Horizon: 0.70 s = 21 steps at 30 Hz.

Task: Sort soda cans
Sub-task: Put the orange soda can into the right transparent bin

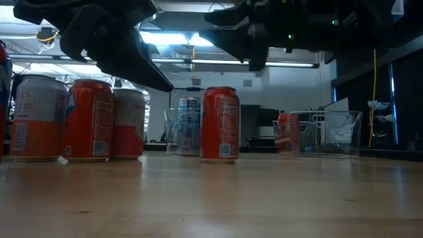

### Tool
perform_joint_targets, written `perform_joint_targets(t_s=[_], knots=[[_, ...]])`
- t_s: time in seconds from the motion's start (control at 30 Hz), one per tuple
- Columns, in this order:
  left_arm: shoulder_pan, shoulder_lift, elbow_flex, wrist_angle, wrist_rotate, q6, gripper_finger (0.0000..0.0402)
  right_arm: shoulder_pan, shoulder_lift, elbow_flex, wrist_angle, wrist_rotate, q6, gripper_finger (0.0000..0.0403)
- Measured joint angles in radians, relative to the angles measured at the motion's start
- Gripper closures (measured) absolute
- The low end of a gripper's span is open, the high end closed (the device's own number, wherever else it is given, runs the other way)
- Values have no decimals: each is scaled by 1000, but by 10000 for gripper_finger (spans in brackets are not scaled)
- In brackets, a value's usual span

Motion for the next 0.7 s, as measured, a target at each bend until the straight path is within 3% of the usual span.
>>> perform_joint_targets(t_s=[0.1, 0.33, 0.7], knots=[[-8, -27, 0, -18, 0, 0, 300, -1, -14, 8, -12, 84, 14, 66], [-35, -134, 1, -88, -1, -1, 300, 1, -36, 154, -299, 70, -87, 11], [-76, -306, 1, -237, -2, -12, 300, -1, -36, 624, -1403, 87, -88, 5]])
